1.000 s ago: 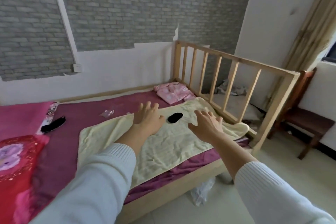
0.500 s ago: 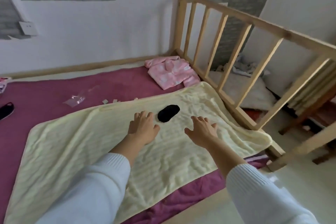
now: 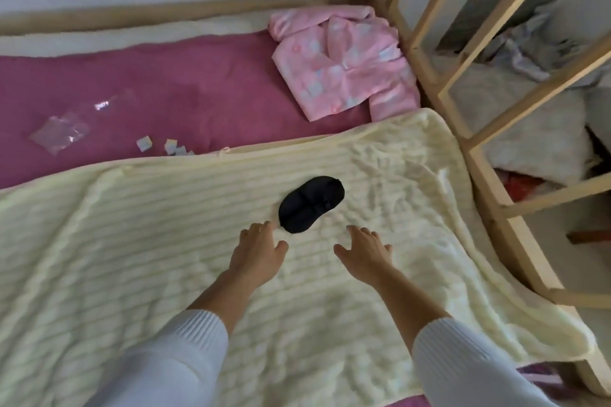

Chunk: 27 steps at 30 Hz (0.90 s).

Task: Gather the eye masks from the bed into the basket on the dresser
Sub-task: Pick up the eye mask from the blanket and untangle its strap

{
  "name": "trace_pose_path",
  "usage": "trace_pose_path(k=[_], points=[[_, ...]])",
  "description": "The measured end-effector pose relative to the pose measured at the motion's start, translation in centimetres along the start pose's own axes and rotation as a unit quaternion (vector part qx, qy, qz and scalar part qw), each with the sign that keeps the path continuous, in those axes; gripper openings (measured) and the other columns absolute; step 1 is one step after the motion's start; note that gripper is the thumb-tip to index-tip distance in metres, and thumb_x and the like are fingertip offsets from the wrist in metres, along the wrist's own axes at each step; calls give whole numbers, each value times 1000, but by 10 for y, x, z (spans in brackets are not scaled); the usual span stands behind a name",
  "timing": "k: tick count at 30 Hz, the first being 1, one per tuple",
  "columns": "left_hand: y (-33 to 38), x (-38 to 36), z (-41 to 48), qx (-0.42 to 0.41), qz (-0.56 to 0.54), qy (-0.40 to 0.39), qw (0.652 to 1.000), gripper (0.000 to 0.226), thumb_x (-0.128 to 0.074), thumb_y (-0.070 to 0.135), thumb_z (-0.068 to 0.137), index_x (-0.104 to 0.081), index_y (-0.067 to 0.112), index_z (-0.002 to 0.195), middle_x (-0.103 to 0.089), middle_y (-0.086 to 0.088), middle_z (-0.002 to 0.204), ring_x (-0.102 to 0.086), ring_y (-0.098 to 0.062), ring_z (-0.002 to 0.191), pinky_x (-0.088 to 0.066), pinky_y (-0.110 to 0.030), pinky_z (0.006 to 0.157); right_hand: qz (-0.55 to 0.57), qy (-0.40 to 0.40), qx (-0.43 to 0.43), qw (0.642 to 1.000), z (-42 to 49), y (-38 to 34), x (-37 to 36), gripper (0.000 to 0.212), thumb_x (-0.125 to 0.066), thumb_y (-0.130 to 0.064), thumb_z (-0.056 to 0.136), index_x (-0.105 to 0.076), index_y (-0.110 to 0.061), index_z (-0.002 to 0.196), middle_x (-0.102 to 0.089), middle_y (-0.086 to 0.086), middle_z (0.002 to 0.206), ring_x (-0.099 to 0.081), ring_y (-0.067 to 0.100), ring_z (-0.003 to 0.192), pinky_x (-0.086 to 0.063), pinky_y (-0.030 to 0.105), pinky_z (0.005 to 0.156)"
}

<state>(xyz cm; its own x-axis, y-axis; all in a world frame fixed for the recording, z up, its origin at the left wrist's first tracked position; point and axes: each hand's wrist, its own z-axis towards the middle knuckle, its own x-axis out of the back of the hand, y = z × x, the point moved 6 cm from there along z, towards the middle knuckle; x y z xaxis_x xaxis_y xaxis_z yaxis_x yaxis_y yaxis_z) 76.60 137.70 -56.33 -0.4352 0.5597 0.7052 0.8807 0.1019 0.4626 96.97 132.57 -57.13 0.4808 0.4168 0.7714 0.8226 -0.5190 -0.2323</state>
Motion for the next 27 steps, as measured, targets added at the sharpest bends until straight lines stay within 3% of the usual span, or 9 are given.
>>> trace_pose_path(k=[5, 9, 11, 14, 16, 19, 22, 24, 27], points=[[-20, -35, 68, 23, -39, -25, 999, 44, -45, 28, 93, -48, 16, 136, -52, -12, 134, -47, -30, 122, -47, -42, 95, 119, -43, -44, 991, 72, 4, -33, 61, -48, -41, 90, -32, -18, 144, -46, 5, 146, -43, 25, 131, -40, 44, 102], [-24, -44, 110, 20, -81, 24, 996, 38, -48, 20, 92, -57, 13, 129, -58, -14, 127, -53, -30, 118, -49, -42, 93, 272, -32, -129, 953, 119, 9, -44, 65, -51, -47, 88, -34, -17, 143, -56, 8, 133, -58, 26, 110, -45, 30, 69], [-22, -48, 127, 16, -103, 30, 994, 35, -47, 14, 91, -61, 12, 123, -61, -13, 123, -56, -27, 113, -50, -38, 88, 321, -14, -158, 934, 138, 8, -45, 56, -54, -46, 86, -44, -16, 132, -63, 3, 110, -59, 19, 86, -44, 29, 62], [-18, -56, 141, 25, -120, 5, 992, 35, -49, 3, 87, -67, 14, 115, -66, -10, 113, -62, -22, 93, -44, -19, 67, 364, 17, -177, 914, 159, 7, -44, 29, -62, -36, 83, -53, -12, 96, -53, -4, 73, -48, 10, 60, -34, 24, 47], [-14, -61, 141, 33, -148, -14, 988, 41, -48, -4, 82, -69, 15, 111, -69, -10, 103, -62, -26, 87, -36, -12, 54, 372, 25, -167, 913, 165, 2, -39, 14, -63, -19, 80, -52, -10, 77, -51, 0, 65, -46, 15, 55, -35, 25, 46], [-6, -53, 128, 31, -211, -13, 977, 45, -47, -6, 77, -70, 17, 108, -67, 0, 94, -62, -21, 86, -37, -12, 57, 386, 31, -117, 915, 155, -11, -22, 9, -56, -2, 75, -54, -8, 70, -56, 7, 66, -52, 22, 60, -47, 32, 55], [2, -33, 101, 44, -304, -28, 951, 36, -54, 9, 79, -71, 25, 106, -68, 10, 93, -63, -8, 82, -42, -17, 62, 407, 52, -46, 911, 121, -23, 3, 19, -55, 3, 71, -52, -12, 60, -53, 1, 56, -47, 18, 56, -42, 30, 52], [5, -18, 77, 83, -383, -40, 919, 22, -58, 31, 80, -74, 33, 95, -71, 13, 91, -65, -6, 86, -47, -22, 69, 416, 56, 4, 908, 88, -30, 19, 35, -55, 5, 69, -49, -23, 50, -49, -10, 46, -42, 9, 49, -34, 18, 45], [11, 2, 35, 145, -447, -83, 879, 45, -46, 59, 79, -79, 28, 82, -75, 10, 93, -66, -13, 96, -53, -33, 78, 392, 61, 72, 915, 34, -41, 42, 44, -58, 8, 73, -60, -32, 55, -62, -18, 52, -55, -3, 53, -40, 7, 48]])
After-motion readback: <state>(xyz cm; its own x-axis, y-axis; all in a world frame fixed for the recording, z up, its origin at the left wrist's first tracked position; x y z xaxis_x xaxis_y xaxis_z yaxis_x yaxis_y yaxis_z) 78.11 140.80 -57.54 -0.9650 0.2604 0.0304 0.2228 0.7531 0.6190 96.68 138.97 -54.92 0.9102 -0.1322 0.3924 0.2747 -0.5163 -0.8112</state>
